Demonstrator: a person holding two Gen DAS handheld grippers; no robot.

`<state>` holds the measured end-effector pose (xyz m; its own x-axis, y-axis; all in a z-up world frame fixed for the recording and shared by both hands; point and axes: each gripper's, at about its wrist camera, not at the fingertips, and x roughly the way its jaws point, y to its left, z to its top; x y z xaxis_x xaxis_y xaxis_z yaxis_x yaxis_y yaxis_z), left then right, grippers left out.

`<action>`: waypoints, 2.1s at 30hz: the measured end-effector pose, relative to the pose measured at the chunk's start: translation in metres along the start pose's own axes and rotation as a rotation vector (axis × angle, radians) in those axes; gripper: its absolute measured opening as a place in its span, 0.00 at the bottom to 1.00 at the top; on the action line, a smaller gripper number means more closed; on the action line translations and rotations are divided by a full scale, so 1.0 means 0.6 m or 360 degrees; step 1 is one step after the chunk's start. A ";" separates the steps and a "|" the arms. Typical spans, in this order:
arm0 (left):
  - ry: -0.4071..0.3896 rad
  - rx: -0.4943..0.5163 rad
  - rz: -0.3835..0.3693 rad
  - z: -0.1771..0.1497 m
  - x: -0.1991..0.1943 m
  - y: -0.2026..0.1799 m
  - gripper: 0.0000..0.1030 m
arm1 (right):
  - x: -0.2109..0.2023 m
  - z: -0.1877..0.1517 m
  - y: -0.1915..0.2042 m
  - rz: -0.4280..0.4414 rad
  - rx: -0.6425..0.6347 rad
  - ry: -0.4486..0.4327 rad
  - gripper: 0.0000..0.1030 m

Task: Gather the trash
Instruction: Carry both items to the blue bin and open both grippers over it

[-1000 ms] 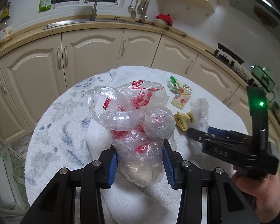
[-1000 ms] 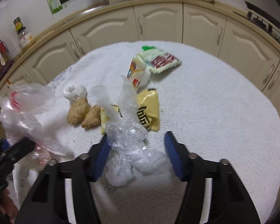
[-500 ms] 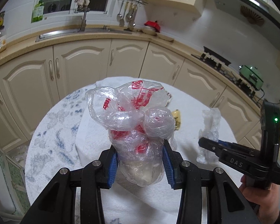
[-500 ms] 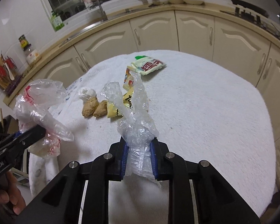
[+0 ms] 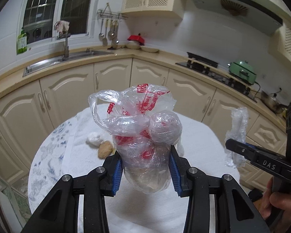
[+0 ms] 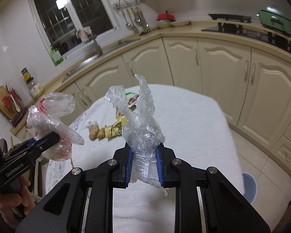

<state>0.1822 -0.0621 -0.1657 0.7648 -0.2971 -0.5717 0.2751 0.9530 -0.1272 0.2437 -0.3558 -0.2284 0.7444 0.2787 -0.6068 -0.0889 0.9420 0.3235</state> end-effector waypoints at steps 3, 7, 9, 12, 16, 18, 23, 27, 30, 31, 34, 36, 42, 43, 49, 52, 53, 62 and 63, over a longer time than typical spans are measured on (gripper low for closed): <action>-0.0036 0.0056 -0.0029 0.008 -0.009 -0.032 0.37 | -0.034 0.004 -0.025 -0.0025 0.0033 -0.0065 0.20; -0.0074 0.0129 -0.0087 0.018 -0.013 -0.076 0.37 | -0.085 0.005 -0.067 -0.0081 0.0093 -0.0152 0.20; -0.0091 0.0169 -0.0135 0.020 -0.012 -0.105 0.37 | -0.109 0.004 -0.091 -0.0117 0.0127 -0.0193 0.20; -0.0097 0.0210 -0.0202 0.024 -0.001 -0.142 0.37 | -0.151 0.000 -0.132 -0.0196 0.0192 -0.0251 0.21; -0.0099 0.0273 -0.0296 0.024 0.011 -0.196 0.37 | -0.197 -0.008 -0.176 -0.0290 0.0260 -0.0306 0.20; -0.0094 0.0304 -0.0348 0.023 0.018 -0.224 0.37 | -0.216 -0.013 -0.197 -0.0345 0.0293 -0.0328 0.21; -0.0048 0.0376 -0.0469 0.022 0.051 -0.283 0.37 | -0.253 -0.034 -0.262 -0.0468 0.0399 -0.0344 0.21; 0.0018 0.0407 -0.0556 0.028 0.100 -0.328 0.37 | -0.263 -0.060 -0.314 -0.0544 0.0498 -0.0312 0.21; 0.0116 0.0449 -0.0618 0.027 0.148 -0.369 0.37 | -0.258 -0.078 -0.346 -0.0561 0.0556 -0.0288 0.21; 0.0146 0.0463 -0.0631 0.032 0.167 -0.380 0.37 | -0.254 -0.085 -0.359 -0.0567 0.0580 -0.0270 0.21; 0.0250 0.0525 -0.0695 0.025 0.216 -0.424 0.37 | -0.233 -0.109 -0.400 -0.0571 0.0664 -0.0218 0.21; 0.0342 0.0560 -0.0711 0.017 0.258 -0.458 0.37 | -0.219 -0.124 -0.427 -0.0578 0.0711 -0.0179 0.21; 0.0639 0.0650 -0.0706 0.005 0.399 -0.553 0.37 | -0.152 -0.178 -0.516 -0.0567 0.0898 -0.0006 0.22; 0.0680 0.0656 -0.0709 0.005 0.418 -0.562 0.37 | -0.143 -0.186 -0.530 -0.0560 0.0938 0.0007 0.22; 0.0871 0.0765 -0.0673 0.003 0.546 -0.651 0.45 | -0.096 -0.206 -0.587 -0.0519 0.1068 0.0077 0.23; 0.0895 0.0804 -0.0606 0.010 0.593 -0.676 0.77 | -0.083 -0.211 -0.604 -0.0532 0.1111 0.0101 0.37; 0.0867 0.0806 -0.0597 0.015 0.598 -0.678 0.86 | -0.082 -0.214 -0.608 -0.0536 0.1127 0.0102 0.52; 0.0686 0.0758 -0.0515 0.060 0.585 -0.654 0.97 | -0.097 -0.228 -0.608 -0.0667 0.1208 0.0082 1.00; 0.0660 0.0755 -0.0512 0.065 0.578 -0.652 0.98 | -0.099 -0.227 -0.605 -0.0680 0.1208 0.0084 1.00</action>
<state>0.3625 -0.5403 -0.2824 0.3438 -0.4227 -0.8385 0.7466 0.6647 -0.0290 0.1415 -0.6886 -0.4084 0.5800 -0.0442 -0.8134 0.6700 0.5939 0.4454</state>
